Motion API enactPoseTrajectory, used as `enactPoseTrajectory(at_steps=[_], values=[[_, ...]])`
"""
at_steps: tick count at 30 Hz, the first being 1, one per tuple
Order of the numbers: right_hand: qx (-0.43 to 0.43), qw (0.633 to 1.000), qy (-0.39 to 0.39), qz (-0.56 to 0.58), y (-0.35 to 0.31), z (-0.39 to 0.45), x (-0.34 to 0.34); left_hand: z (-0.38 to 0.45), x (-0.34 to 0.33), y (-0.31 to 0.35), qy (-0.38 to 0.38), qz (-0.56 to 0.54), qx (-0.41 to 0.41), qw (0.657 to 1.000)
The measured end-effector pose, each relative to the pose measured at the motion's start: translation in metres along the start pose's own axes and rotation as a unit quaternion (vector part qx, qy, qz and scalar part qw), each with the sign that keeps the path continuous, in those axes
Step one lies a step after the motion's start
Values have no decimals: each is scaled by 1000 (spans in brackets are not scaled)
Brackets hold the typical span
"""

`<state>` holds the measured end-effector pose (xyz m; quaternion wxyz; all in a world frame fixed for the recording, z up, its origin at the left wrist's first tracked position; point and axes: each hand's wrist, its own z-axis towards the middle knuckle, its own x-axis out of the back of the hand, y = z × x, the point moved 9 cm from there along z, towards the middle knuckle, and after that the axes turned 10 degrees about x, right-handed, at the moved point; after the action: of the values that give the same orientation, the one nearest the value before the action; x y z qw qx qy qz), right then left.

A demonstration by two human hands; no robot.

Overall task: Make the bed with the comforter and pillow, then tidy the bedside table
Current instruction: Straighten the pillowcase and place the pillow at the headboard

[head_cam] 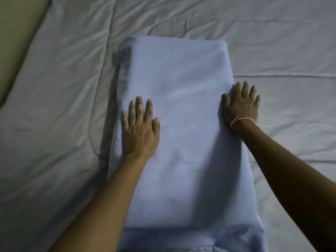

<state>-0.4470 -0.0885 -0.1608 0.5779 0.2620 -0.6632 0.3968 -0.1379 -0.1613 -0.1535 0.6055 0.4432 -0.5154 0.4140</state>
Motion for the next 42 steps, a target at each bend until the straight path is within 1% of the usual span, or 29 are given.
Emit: enactPoseTrajectory(at_steps=[1, 2, 4, 6, 7, 9, 11, 12, 14, 16, 17, 18, 19, 21, 23, 24, 26, 27, 28, 30, 32, 33, 34, 35, 36, 37, 39, 40, 42], values=[[13, 1000, 17, -10, -11, 7, 6, 0, 0, 1, 4, 2, 1, 1000], [47, 999, 22, -10, -32, 13, 8, -1, 0, -1, 5, 3, 5, 1000], [149, 989, -10, 8, -88, 23, 0, 1, 0, -3, 4, -1, 8, 1000], [244, 968, -45, 30, -142, 29, -15, 2, 0, -3, -4, 0, 8, 1000], [277, 959, -55, 27, -163, 30, -22, 0, 0, -3, -5, -2, 11, 1000], [311, 948, -65, 18, -186, 42, -30, -1, -1, -2, -10, 0, 16, 1000], [308, 949, -66, 10, -182, 71, -31, 0, -3, -3, -13, -4, 18, 1000], [285, 956, -61, 1, -166, 91, -30, 1, -3, -2, -11, -7, 17, 1000], [196, 979, -53, -23, -115, 133, -23, 2, -3, 0, -11, -11, 14, 1000], [92, 993, -67, -39, -66, 162, -14, 1, -3, 2, -5, -15, 12, 1000], [57, 994, -75, -46, -55, 170, -10, 1, -4, 3, -4, -16, 12, 1000], [48, 995, -72, -53, -60, 175, -4, 2, -5, 1, -4, -17, 17, 1000], [69, 994, -57, -55, -81, 179, 2, 2, -6, -1, -2, -19, 20, 1000], [174, 983, -37, -41, -153, 176, 5, 2, -6, -3, 1, -21, 21, 1000], [289, 955, -63, -15, -230, 154, -8, 2, -7, -2, -3, -22, 18, 1000], [332, 940, -84, -9, -261, 138, -19, 2, -7, -2, -5, -23, 18, 1000], [375, 920, -109, -5, -291, 111, -38, 1, -9, -3, -6, -25, 18, 1000], [371, 923, -105, -5, -287, 109, -43, 1, -9, -3, -5, -25, 18, 1000], [346, 934, -93, -2, -272, 112, -44, 1, -9, -3, -2, -25, 19, 999], [253, 965, -68, -20, -218, 130, -40, 2, -8, -3, 3, -28, 22, 999], [130, 989, -60, -41, -149, 147, -30, 2, -9, -2, 5, -30, 22, 999], [69, 995, -59, -47, -118, 150, -21, 2, -9, -2, 5, -30, 21, 999], [27, 997, -54, -52, -99, 148, -12, 2, -9, -2, 5, -30, 21, 999], [15, 997, -42, -55, -93, 143, -5, 1, -9, -2, 6, -27, 22, 999], [36, 998, -31, -52, -102, 135, -1, 1, -8, -2, 8, -25, 22, 999], [75, 996, -30, -41, -121, 123, -2, 2, -8, -3, 9, -22, 22, 999], [161, 985, -52, -22, -162, 80, -16, 1, -5, -2, 8, -19, 19, 1000], [188, 980, -63, -12, -177, 53, -26, 1, -4, -3, 4, -17, 16, 1000], [193, 979, -61, 10, -184, 7, -35, 0, -1, -4, -5, -15, 8, 1000]])
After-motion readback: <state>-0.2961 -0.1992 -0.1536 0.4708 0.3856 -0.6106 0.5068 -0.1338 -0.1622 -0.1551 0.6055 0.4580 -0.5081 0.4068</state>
